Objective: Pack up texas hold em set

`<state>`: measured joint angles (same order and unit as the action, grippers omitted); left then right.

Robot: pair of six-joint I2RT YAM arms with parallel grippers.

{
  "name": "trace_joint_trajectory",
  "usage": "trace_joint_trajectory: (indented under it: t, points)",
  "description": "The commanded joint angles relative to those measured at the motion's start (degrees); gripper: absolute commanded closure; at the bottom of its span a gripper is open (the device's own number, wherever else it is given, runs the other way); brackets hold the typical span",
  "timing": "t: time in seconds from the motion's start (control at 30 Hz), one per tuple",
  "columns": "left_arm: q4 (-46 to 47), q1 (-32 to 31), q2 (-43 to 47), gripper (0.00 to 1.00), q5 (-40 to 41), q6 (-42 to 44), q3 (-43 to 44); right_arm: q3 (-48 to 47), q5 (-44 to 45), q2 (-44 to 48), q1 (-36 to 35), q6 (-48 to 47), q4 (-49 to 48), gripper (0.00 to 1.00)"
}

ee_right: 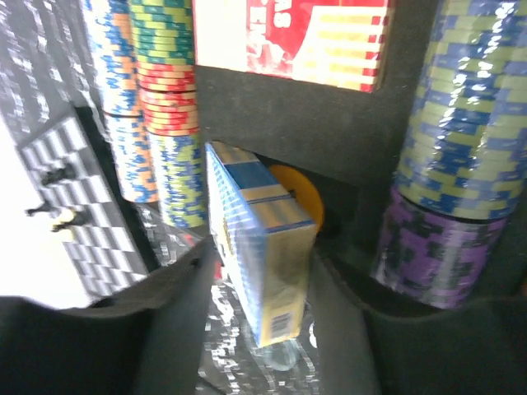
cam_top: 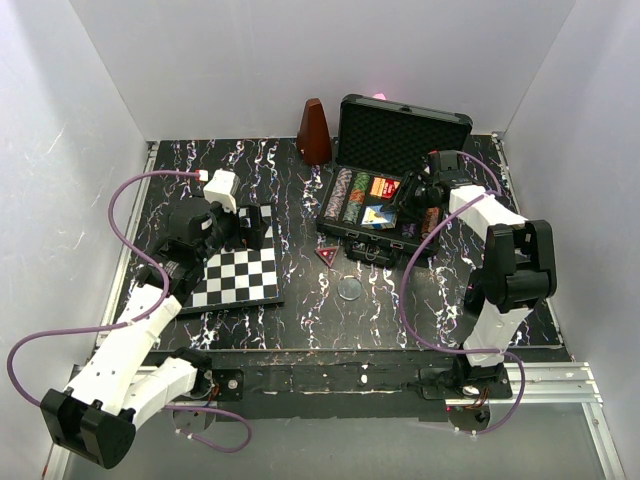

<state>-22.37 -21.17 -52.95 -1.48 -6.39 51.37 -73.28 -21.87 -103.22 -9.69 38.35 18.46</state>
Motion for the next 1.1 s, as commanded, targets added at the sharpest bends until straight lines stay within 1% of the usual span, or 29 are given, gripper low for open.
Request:
trace_joint_trajectory:
  t: [0.0, 0.03, 0.1, 0.2, 0.33, 0.43, 0.5, 0.67, 0.9, 1.07]
  points:
    - [-0.5, 0.0, -0.1, 0.02, 0.3, 0.7, 1.8, -0.7, 7.8, 2.8, -0.6, -4.7, 3.0, 0.35]
    - [-0.5, 0.0, 0.0, 0.02, 0.2, 0.7, 1.8, -0.8, 8.1, 3.4, -0.6, -5.2, 3.3, 0.31]
    - [-0.5, 0.0, -0.2, 0.02, 0.1, 0.7, 1.9, -1.0, 9.3, 4.2, -0.6, -5.9, 4.3, 0.27]
    - [-0.4, 0.0, -0.1, 0.02, 0.1, 0.7, 1.8, -1.0, 11.6, 5.5, -0.7, -6.6, 5.7, 0.26]
    - [-0.5, 0.0, -0.4, 0.02, 0.0, 0.6, 1.8, 0.2, 14.6, 7.7, -1.2, -7.1, 5.7, 0.33]
    - [-0.5, 0.0, -0.5, 0.02, -0.3, 0.5, 1.9, -0.3, 14.7, 7.2, -1.6, -7.1, 6.5, 0.44]
    - [-0.5, 0.0, -0.5, 0.02, -0.3, 0.5, 1.9, -0.7, 15.0, 6.5, -2.2, -7.3, 7.4, 0.48]
    - [-0.5, -0.1, -0.7, 0.02, -0.2, 0.5, 1.9, -2.0, 16.8, 4.8, -4.0, -7.9, 8.6, 0.49]
    - [-0.5, 0.0, -0.8, 0.02, -0.3, 0.3, 1.8, -3.2, 18.4, 2.2, -4.9, -7.5, 9.8, 0.58]
    - [-0.5, 0.0, -0.8, 0.02, -0.3, 0.4, 1.8, -3.1, 17.5, 1.4, -5.0, -7.3, 9.1, 0.64]
